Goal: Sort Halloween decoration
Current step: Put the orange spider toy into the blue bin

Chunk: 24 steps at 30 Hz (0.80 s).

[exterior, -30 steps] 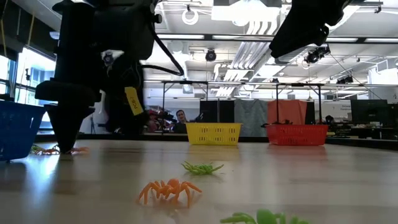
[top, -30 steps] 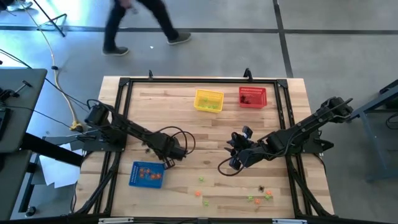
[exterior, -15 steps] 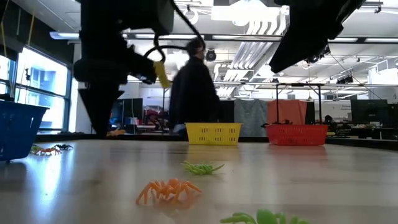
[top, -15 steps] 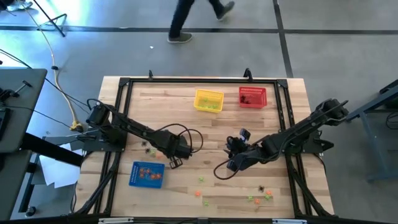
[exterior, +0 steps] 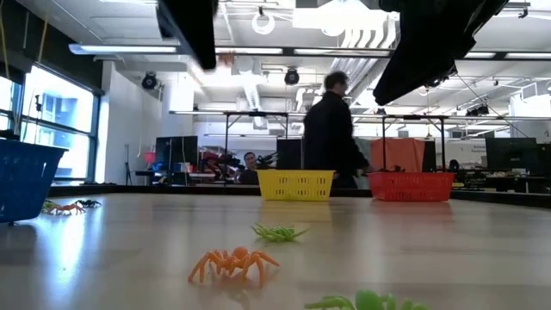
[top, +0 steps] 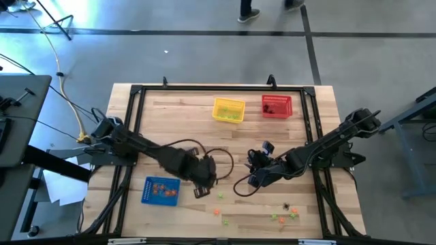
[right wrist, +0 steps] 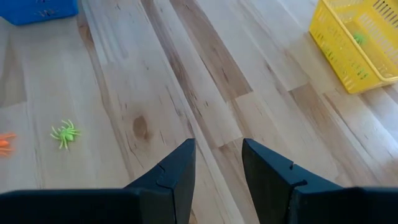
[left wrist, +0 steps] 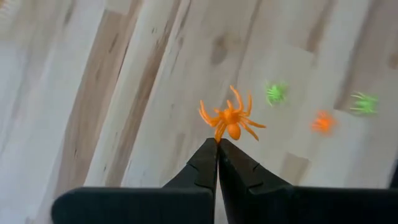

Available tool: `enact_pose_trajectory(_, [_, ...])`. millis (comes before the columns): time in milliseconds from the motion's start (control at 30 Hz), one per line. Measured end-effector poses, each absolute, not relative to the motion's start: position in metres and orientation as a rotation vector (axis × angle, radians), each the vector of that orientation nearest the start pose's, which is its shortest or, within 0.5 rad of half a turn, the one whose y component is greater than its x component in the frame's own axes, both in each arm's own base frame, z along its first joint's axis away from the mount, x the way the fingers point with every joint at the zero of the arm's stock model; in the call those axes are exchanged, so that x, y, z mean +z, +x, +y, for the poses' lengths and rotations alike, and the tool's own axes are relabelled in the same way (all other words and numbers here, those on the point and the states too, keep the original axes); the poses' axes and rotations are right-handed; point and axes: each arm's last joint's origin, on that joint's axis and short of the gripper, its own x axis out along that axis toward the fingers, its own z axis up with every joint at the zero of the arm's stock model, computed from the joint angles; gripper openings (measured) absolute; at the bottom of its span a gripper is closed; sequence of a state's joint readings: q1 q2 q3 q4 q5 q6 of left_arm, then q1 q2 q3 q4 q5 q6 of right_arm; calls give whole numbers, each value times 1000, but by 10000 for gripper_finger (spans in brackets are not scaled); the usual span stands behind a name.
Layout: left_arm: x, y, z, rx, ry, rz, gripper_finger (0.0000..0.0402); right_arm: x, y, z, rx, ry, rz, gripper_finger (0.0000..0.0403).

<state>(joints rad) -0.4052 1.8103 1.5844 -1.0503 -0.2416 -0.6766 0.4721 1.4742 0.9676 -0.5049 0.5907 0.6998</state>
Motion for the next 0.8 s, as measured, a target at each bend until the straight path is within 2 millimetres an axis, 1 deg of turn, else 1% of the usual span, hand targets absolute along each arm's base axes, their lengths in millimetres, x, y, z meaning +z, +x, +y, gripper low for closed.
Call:
enact_pose_trajectory(67, [286,329,-146,281,-184,1183,0,222,263,116,-398,145,773,129])
enact_pose_trajectory(167, [301,315,-161,328,-211,1209,0,222,263,116,-403,158,771,129])
enact_pose_trajectory(267, [314,296,-175,398,-250,1251,0,222,263,116,-404,159,770,129])
enact_pose_trajectory(400, [328,266,-191,537,-305,1298,0,222,263,116,-403,159,770,129])
enact_pose_trajectory(533, [334,247,-212,533,-417,1282,0,222,263,116,-402,163,766,129])
enact_pose_trajectory(600, [336,238,-218,563,-462,1288,0,223,263,116,-401,166,761,129])
enact_pose_trajectory(733, [329,225,-231,600,-516,1314,0,223,264,117,-399,170,756,129])
enact_pose_trajectory(800, [325,220,-234,629,-533,1330,0,223,264,117,-397,173,751,129])
